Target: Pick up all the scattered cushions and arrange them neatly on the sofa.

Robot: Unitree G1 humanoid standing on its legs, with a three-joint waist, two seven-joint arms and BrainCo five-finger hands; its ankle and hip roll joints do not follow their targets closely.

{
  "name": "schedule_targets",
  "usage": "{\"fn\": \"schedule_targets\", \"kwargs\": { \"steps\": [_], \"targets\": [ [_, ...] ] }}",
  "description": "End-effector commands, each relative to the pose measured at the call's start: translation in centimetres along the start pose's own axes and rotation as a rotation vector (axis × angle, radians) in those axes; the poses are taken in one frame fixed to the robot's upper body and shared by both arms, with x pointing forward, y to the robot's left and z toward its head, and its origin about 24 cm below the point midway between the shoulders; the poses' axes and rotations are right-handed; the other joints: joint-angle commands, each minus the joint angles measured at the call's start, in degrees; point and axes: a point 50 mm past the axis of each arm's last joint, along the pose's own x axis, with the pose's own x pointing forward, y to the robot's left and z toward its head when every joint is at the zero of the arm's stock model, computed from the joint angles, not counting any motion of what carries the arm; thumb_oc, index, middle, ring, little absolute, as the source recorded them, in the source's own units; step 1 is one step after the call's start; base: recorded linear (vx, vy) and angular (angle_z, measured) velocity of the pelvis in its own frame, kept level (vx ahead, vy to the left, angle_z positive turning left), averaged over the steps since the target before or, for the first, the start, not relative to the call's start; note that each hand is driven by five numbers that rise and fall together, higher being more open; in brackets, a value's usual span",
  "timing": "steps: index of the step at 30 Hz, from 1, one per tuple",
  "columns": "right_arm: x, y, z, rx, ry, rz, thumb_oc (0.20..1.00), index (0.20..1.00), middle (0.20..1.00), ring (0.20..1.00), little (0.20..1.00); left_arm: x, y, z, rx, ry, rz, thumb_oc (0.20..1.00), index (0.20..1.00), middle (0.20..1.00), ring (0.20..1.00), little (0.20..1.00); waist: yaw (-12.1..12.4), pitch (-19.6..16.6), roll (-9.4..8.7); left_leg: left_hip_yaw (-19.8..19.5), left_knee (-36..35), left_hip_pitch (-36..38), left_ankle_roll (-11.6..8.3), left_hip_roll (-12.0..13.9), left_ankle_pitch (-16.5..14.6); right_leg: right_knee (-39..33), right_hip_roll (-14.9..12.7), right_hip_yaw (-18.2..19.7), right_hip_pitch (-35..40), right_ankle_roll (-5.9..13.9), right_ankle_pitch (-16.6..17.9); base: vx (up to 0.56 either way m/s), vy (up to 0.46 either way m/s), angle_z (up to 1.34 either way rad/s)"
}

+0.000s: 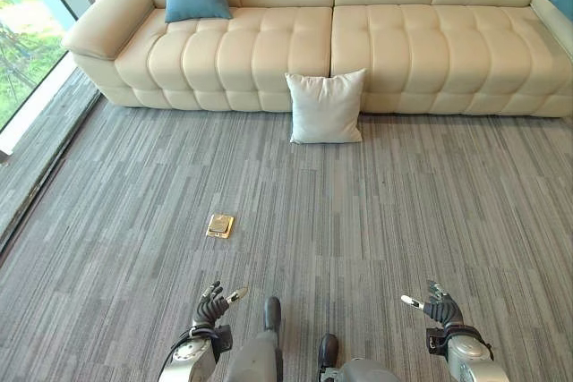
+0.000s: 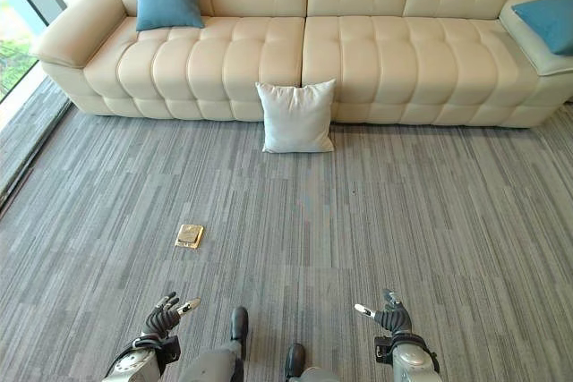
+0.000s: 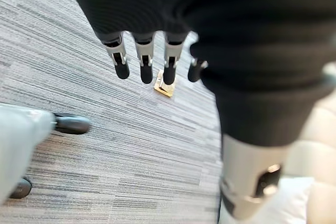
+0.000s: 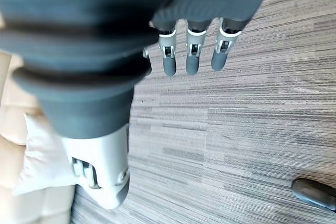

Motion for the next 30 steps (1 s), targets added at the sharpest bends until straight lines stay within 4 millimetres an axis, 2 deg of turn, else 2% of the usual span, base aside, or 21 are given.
{"fn": "schedule_targets", "kwargs": {
  "steps": [1, 2, 4, 6, 7, 8, 9, 10, 11, 12, 14, 16, 17, 19, 20, 22, 23, 26, 27, 30],
  "targets": [
    [-0.1, -1.0, 0.9, -0.039, -0.048, -0.019, 1.0, 1.0, 1.0, 1.0, 1.0, -0.4, 1.1, 0.4, 0.022, -0.038, 0.022, 1.0, 1.0, 1.0, 1.0, 1.0, 1.4, -2.5, 0.54, 0.5, 0.0, 2.1, 1.42, -1.5, 1.1, 0.1, -1.2, 5.9, 3.8, 4.89, -7.6, 0.41, 0.183, -0.18],
    [-0.1, -0.7, 0.8, -0.041, -0.048, -0.011, 1.0, 1.0, 1.0, 1.0, 1.0, -0.5, 1.2, 0.2, 0.023, -0.036, 0.027, 1.0, 1.0, 1.0, 1.0, 1.0, 1.5, -3.2, 0.42, -0.2, 0.0, 2.3, 1.63, -1.8, 2.4, 0.1, -1.3, 5.8, 4.7, 5.34, -8.1, 0.44, 0.214, -0.34],
    [0.1, -0.4, 1.1, -0.064, -0.054, 0.0, 1.0, 1.0, 1.0, 1.0, 1.0, -0.4, 1.6, 0.2, 0.03, -0.031, 0.038, 1.0, 1.0, 1.0, 1.0, 1.0, 2.0, -4.2, -0.55, 0.1, 0.0, 3.9, 2.97, -2.7, 1.2, 0.1, -2.5, 7.1, 5.8, 5.98, -8.5, 0.42, 0.212, -0.56],
    [0.0, 0.1, 1.2, -0.045, -0.059, 0.018, 1.0, 1.0, 1.0, 1.0, 1.0, -0.4, 2.1, 0.2, 0.036, -0.026, 0.052, 1.0, 1.0, 1.0, 1.0, 1.0, 2.5, -4.8, -1.57, 0.9, 1.5, 4.4, 4.37, -3.2, -0.5, 3.2, -3.8, 7.9, 5.2, 6.94, -8.6, 0.43, 0.24, -0.38],
    [0.1, 0.4, 1.2, -0.071, -0.061, 0.032, 1.0, 1.0, 1.0, 1.0, 1.0, -0.3, 2.4, 0.5, 0.06, -0.032, 0.052, 1.0, 1.0, 1.0, 1.0, 1.0, 3.0, -5.1, -2.09, 1.6, 2.7, 5.2, 5.8, -3.7, -2.8, 10.4, -4.8, 8.2, 2.7, 8.35, -8.3, 0.35, 0.218, -0.26],
    [0.1, 0.4, 1.2, -0.071, -0.061, 0.032, 1.0, 1.0, 1.0, 1.0, 1.0, -0.3, 2.4, 0.5, 0.06, -0.033, 0.052, 1.0, 1.0, 1.0, 1.0, 1.0, 3.1, -5.2, -2.13, 1.7, 2.7, 5.1, 5.82, -3.7, -2.9, 10.7, -4.9, 8.3, 2.5, 8.37, -8.5, 0.36, 0.296, -0.24],
    [0.1, 0.5, 1.5, -0.072, -0.068, 0.036, 1.0, 1.0, 1.0, 1.0, 1.0, -0.3, 2.7, 1.1, 0.07, -0.051, 0.053, 1.0, 1.0, 1.0, 1.0, 1.0, 2.9, -4.5, -1.8, 2.5, 2.4, 7.2, 7.31, -4.1, -4.4, 20.9, -6.1, 8.4, -2.5, 9.79, -4.7, 0.19, 0.218, -0.15],
    [0.2, 0.5, 1.6, -0.075, -0.071, 0.036, 1.0, 1.0, 1.0, 1.0, 1.0, -0.3, 2.8, 1.2, 0.076, -0.055, 0.055, 1.0, 1.0, 1.0, 1.0, 1.0, 2.8, -3.9, -1.5, 2.9, 2.3, 8.1, 7.83, -4.2, -4.8, 26.3, -6.7, 8.4, -5.1, 10.09, -3.1, 0.19, 0.218, -0.18],
    [0.2, 0.5, 1.6, -0.075, -0.071, 0.036, 1.0, 1.0, 1.0, 1.0, 1.0, -0.3, 2.8, 1.2, 0.076, -0.056, 0.055, 1.0, 1.0, 1.0, 1.0, 1.0, 2.9, -4.0, -1.58, 3.0, 2.3, 8.0, 7.85, -4.2, -4.7, 26.7, -6.8, 8.6, -5.4, 10.12, -3.2, 0.16, 0.183, -0.28],
    [0.2, 0.6, 1.6, -0.076, -0.069, 0.032, 1.0, 1.0, 1.0, 1.0, 1.0, -0.2, 2.8, 1.6, 0.085, -0.065, 0.053, 1.0, 1.0, 1.0, 1.0, 1.0, 2.2, -2.6, -0.67, 3.5, 1.5, 10.8, 8.64, -4.3, -5.8, 33.6, -7.6, 8.1, -9.6, 9.77, -1.2, 0.18, 0.161, -0.21],
    [0.2, 0.6, 1.6, -0.076, -0.069, 0.029, 1.0, 1.0, 1.0, 1.0, 1.0, -0.3, 2.8, 1.7, 0.086, -0.072, 0.052, 1.0, 1.0, 1.0, 1.0, 1.0, 2.0, -2.0, -0.22, 3.8, 0.9, 12.0, 8.76, -4.0, -6.1, 35.4, -7.8, 7.8, -11.9, 9.24, -1.6, 0.16, 0.11, -0.13],
    [0.2, 0.5, 1.4, -0.074, -0.056, 0.026, 1.0, 1.0, 1.0, 1.0, 1.0, -0.2, 2.8, 2.0, 0.083, -0.081, 0.051, 1.0, 1.0, 1.0, 1.0, 1.0, 1.6, -1.0, 0.9, 4.5, 0.0, 14.3, 8.37, -3.0, -6.6, 32.4, -7.3, 5.7, -14.9, 8.38, -3.7, 0.22, 0.011, -0.2],
    [0.3, 0.3, 1.3, -0.068, -0.046, 0.02, 1.0, 1.0, 1.0, 1.0, 1.0, -0.2, 2.7, 2.4, 0.075, -0.095, 0.045, 1.0, 1.0, 1.0, 1.0, 1.0, 1.4, -0.3, 1.64, 5.2, 0.0, 15.8, 7.74, -2.2, -7.8, 23.6, -6.3, 4.7, -15.6, 8.48, -3.7, 0.39, -0.097, -0.41],
    [0.2, 0.1, 1.0, -0.073, -0.033, 0.004, 1.0, 1.0, 1.0, 1.0, 1.0, -0.1, 3.0, 2.7, 0.056, -0.105, 0.06, 1.0, 1.0, 1.0, 1.0, 1.0, 1.5, -0.3, 1.02, 6.5, 0.0, 18.8, 6.27, -2.0, -9.8, 3.6, -4.7, 5.0, -16.0, 11.19, 2.6, 0.56, -0.257, -0.68],
    [0.1, -0.2, 0.8, -0.088, -0.024, -0.013, 1.0, 1.0, 1.0, 1.0, 1.0, -0.2, 3.3, 2.7, 0.043, -0.106, 0.078, 1.0, 1.0, 1.0, 1.0, 1.0, 1.0, -0.3, 1.09, 6.3, 0.0, 20.1, 6.0, -1.6, -10.3, 4.4, -4.6, 5.6, -15.6, 11.28, 2.6, 0.66, -0.366, -0.36],
    [0.2, 0.0, 0.7, -0.101, -0.022, 0.014, 1.0, 1.0, 1.0, 1.0, 1.0, -0.1, 2.3, 2.4, 0.013, -0.101, 0.047, 1.0, 1.0, 1.0, 1.0, 1.0, 0.9, -2.0, 1.3, 5.2, 1.6, 21.2, 5.18, -0.6, -10.5, 4.5, -3.9, 5.3, -13.0, 9.22, 1.6, 0.61, -0.369, 0.23],
    [0.1, -0.4, 0.8, -0.092, -0.03, 0.007, 1.0, 1.0, 1.0, 1.0, 1.0, -0.1, 1.7, 2.1, -0.008, -0.087, 0.026, 1.0, 1.0, 1.0, 1.0, 1.0, 0.5, -2.8, 1.76, 4.7, 5.5, 20.1, 4.07, 0.3, -9.0, 3.6, -3.2, 4.7, -10.9, 7.94, 0.6, 0.48, -0.35, 0.62],
    [0.1, -0.6, 1.2, -0.082, -0.051, 0.007, 1.0, 1.0, 1.0, 1.0, 1.0, -0.1, 1.2, 2.0, -0.014, -0.082, 0.013, 1.0, 1.0, 1.0, 1.0, 1.0, 0.1, -2.9, 1.9, 4.0, 13.2, 17.7, 2.16, 0.8, -6.5, 3.1, -2.5, 3.9, -8.3, 6.22, -1.2, 0.34, -0.295, 0.48],
    [0.1, -0.6, 1.4, -0.081, -0.061, 0.011, 1.0, 1.0, 1.0, 1.0, 1.0, -0.1, 1.1, 2.0, -0.018, -0.084, 0.011, 1.0, 1.0, 1.0, 1.0, 1.0, 0.2, -2.4, 1.94, 3.6, 17.7, 16.8, 1.43, 0.7, -5.3, 3.1, -2.0, 4.1, -6.8, 5.37, -2.1, 0.28, -0.251, 0.23],
    [0.1, -0.8, 1.4, -0.092, -0.063, 0.007, 1.0, 1.0, 1.0, 1.0, 1.0, 0.0, 0.9, 1.9, -0.022, -0.08, 0.003, 1.0, 1.0, 1.0, 1.0, 1.0, 0.8, -1.3, 1.47, 3.0, 28.8, 11.9, 0.97, 0.7, -3.2, 3.3, -1.9, 3.9, -4.4, 3.9, -4.0, 0.23, -0.206, -0.11]
  ]
}}
